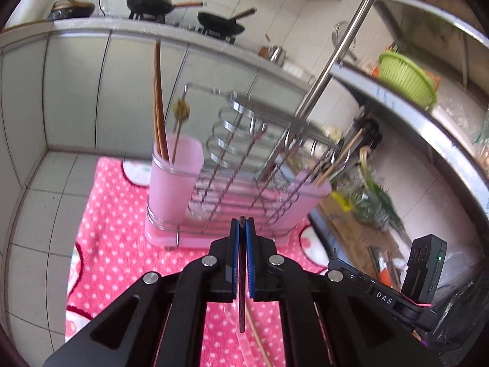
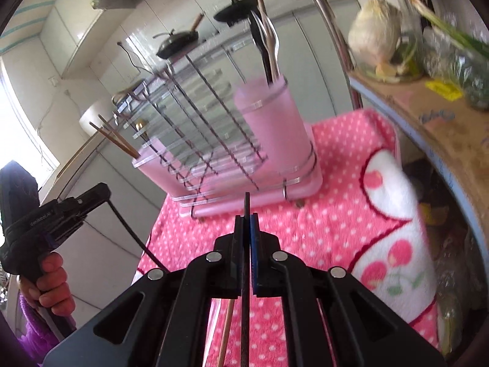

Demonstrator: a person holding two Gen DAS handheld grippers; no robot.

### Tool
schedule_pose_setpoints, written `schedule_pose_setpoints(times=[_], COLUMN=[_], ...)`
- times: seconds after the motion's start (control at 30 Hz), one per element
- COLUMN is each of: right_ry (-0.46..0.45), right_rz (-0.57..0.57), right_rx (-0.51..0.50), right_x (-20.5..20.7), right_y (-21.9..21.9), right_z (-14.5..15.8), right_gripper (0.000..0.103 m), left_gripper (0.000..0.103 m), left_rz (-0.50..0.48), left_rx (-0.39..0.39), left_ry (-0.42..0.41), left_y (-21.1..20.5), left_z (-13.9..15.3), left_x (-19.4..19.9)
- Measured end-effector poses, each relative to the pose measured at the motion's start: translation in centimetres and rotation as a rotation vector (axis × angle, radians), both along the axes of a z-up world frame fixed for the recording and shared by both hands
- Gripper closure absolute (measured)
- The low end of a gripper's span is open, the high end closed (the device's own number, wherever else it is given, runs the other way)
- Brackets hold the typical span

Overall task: Organize utensils
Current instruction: 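Lift both chopsticks over the pink cup and open both tools to drop them in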

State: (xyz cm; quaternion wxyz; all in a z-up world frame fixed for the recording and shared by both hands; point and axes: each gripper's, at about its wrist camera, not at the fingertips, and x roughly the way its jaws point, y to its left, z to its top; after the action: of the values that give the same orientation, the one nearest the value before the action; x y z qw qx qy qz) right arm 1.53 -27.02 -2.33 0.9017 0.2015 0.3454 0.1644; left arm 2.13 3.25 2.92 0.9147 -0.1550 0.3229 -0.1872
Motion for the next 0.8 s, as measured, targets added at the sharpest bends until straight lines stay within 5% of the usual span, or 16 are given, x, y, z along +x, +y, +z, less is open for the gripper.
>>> schedule_pose_setpoints(times=[0.8], right_ry=[-0.583], right_rz=[-0.129], right_rx=[-0.067], right_x=[3.2], right_y=[-1.0], right_z=[13.2], right_gripper=[0.099], left_gripper=[0.099], left_rz=[0.182], left_rx=[0.057], left_ry=[-0.348], left_y=[3.7], left_z=[11.6], left_x=[-0.3])
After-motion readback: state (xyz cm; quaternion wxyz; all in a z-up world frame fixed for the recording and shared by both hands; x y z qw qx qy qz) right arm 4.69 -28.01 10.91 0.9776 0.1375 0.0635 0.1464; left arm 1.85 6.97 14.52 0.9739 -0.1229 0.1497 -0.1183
